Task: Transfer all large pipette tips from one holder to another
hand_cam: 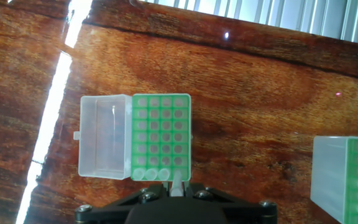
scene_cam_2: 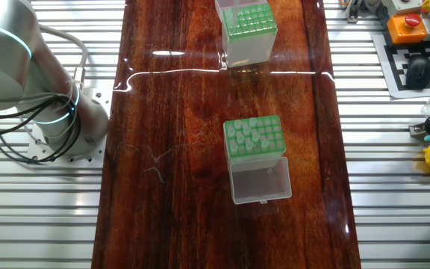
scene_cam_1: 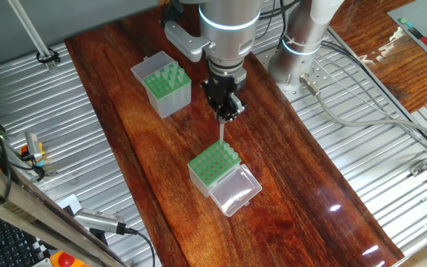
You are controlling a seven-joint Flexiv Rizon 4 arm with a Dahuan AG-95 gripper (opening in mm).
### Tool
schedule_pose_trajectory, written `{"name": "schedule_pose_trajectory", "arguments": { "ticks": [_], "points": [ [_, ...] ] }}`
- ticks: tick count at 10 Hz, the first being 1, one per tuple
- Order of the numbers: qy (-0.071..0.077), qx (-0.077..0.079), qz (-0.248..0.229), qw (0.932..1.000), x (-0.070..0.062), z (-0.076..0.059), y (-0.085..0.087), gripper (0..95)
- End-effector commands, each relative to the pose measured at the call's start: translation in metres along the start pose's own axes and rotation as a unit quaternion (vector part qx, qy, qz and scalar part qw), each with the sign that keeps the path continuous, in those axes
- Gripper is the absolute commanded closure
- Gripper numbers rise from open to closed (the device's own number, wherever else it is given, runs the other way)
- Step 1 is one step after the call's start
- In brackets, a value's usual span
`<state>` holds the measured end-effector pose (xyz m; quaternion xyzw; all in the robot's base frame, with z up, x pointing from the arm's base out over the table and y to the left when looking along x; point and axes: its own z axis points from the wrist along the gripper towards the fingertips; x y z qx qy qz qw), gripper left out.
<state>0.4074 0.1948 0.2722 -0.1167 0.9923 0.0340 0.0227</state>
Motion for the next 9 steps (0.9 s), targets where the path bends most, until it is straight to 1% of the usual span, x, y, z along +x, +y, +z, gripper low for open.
{"name": "schedule_pose_trajectory", "arguments": {
  "ticks": [1,4,5,8,9],
  "points": [
    [-0.003,0.002,0.001,1.0,-0.001,0.004,0.001,95.0],
    [-0.008,0.004,0.004,1.0,0.001,0.016,0.004,95.0],
    [-0.012,0.005,0.006,0.9999,0.002,0.023,0.005,95.0],
    [-0.014,0.007,0.011,0.9998,0.0,0.031,0.006,95.0],
    [-0.014,0.008,0.011,0.9998,0.0,0.032,0.006,76.0]
  ]
}}
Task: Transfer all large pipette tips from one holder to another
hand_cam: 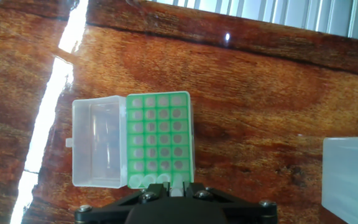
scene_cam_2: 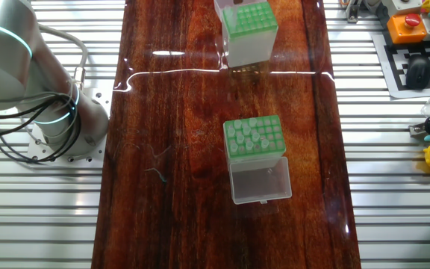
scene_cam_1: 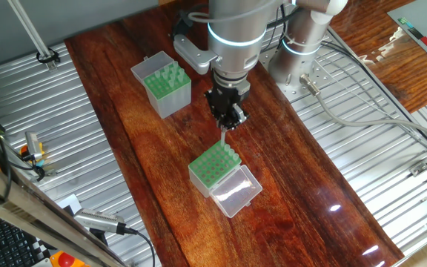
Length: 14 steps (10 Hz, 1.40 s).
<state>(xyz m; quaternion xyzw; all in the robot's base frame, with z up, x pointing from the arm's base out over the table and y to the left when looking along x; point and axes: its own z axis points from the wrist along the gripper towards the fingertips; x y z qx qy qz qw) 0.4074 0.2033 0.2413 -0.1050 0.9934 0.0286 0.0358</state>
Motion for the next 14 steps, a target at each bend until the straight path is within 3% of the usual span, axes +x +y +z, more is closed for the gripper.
{"name": "schedule_pose_trajectory", "arguments": {
  "ticks": [1,2,4,5,8,11,12,14],
  "points": [
    [-0.002,0.002,-0.001,1.0,0.0002,0.0012,-0.0006,76.0],
    [-0.003,0.002,0.0,1.0,-0.0003,0.0012,-0.0007,57.0],
    [-0.004,0.003,0.0,1.0,-0.0006,0.0008,-0.0011,57.0],
    [-0.004,0.003,0.0,1.0,-0.0016,0.0001,-0.0015,76.0],
    [-0.005,0.002,-0.002,1.0,-0.005,-0.0079,-0.0055,76.0],
    [-0.008,-0.008,-0.015,0.9998,-0.005,-0.0079,-0.0055,76.0],
    [-0.013,-0.019,-0.017,0.9996,-0.005,-0.0079,-0.0055,76.0],
    [-0.002,-0.016,0.0,0.9999,-0.005,-0.0079,-0.0055,76.0]
  ]
}}
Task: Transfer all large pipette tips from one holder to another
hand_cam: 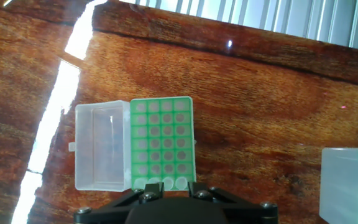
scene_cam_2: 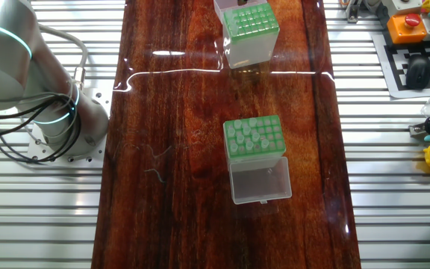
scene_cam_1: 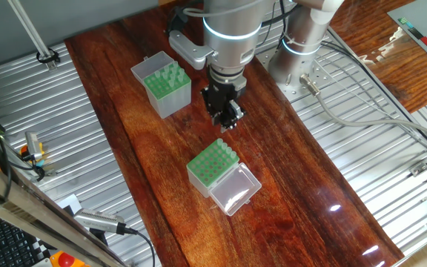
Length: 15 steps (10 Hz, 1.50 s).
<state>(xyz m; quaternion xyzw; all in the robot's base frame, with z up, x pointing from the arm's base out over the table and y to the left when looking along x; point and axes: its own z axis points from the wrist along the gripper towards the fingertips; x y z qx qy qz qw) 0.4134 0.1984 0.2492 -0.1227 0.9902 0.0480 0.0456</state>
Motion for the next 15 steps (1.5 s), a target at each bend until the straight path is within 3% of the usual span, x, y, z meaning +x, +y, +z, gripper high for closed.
{"name": "schedule_pose_trajectory", "arguments": {
  "ticks": [1,2,4,7,8,10,11,14,15],
  "points": [
    [0.015,0.009,0.035,0.9992,0.0,0.0,0.0,76.0],
    [0.011,0.0,0.054,0.9985,0.0,0.0,0.0,76.0],
    [0.012,0.002,0.038,0.9992,0.003,0.0,-0.01,76.0],
    [0.019,0.011,-0.021,0.9995,0.022,-0.005,-0.083,76.0],
    [0.02,0.01,-0.034,0.9992,0.025,-0.008,-0.096,76.0],
    [0.022,-0.002,-0.042,0.9989,0.026,-0.01,-0.1,76.0],
    [0.022,0.001,-0.032,0.9992,0.026,-0.01,-0.1,76.0],
    [0.023,0.029,0.053,0.9979,0.026,-0.01,-0.1,76.0],
    [0.021,0.035,0.054,0.9977,0.026,-0.01,-0.1,76.0]
  ]
}}
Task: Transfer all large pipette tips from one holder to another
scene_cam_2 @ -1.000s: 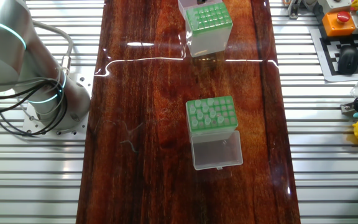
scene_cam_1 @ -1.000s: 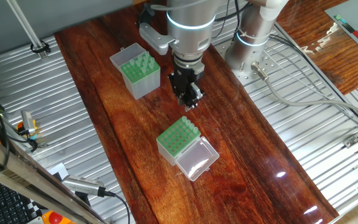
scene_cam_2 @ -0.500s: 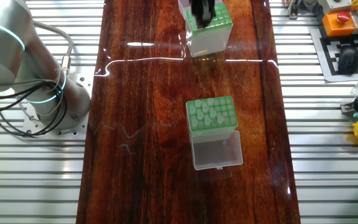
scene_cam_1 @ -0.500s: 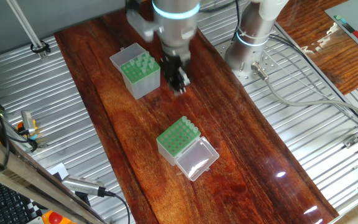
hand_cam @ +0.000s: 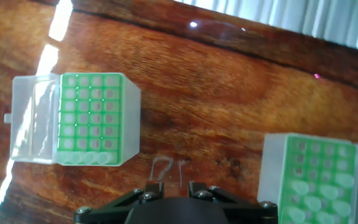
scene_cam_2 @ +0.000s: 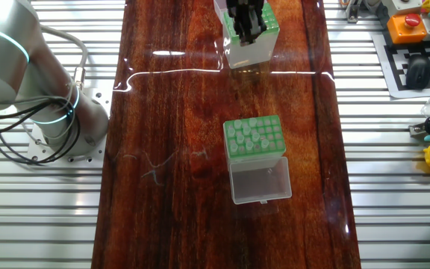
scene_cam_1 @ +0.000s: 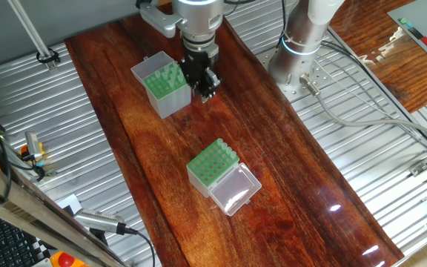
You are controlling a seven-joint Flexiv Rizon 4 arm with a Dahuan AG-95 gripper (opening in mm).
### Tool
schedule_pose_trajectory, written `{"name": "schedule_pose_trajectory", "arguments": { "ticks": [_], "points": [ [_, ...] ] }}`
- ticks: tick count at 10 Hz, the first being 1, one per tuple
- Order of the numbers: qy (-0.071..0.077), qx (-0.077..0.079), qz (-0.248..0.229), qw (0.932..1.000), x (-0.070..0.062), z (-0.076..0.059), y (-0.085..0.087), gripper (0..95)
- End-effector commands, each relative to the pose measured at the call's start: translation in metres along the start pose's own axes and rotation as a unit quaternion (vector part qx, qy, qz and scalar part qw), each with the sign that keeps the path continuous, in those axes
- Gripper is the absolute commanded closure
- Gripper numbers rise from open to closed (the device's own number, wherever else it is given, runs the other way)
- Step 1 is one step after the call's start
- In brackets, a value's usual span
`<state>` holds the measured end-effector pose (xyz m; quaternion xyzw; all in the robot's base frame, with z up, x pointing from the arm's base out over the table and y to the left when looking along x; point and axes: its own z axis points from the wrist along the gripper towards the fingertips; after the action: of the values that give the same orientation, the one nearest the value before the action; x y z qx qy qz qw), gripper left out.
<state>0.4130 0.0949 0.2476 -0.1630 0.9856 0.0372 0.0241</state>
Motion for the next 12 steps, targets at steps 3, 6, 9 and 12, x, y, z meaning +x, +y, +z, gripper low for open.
{"name": "schedule_pose_trajectory", "arguments": {
  "ticks": [3,6,9,12],
  "points": [
    [0.001,0.028,0.057,0.998,0.007,-0.005,-0.047,76.0],
    [0.005,0.018,0.025,0.9995,0.012,-0.012,-0.093,76.0],
    [-0.001,0.016,0.028,0.9995,0.012,-0.012,-0.093,76.0],
    [0.003,0.025,0.059,0.9979,0.012,-0.012,-0.093,76.0]
  ]
}}
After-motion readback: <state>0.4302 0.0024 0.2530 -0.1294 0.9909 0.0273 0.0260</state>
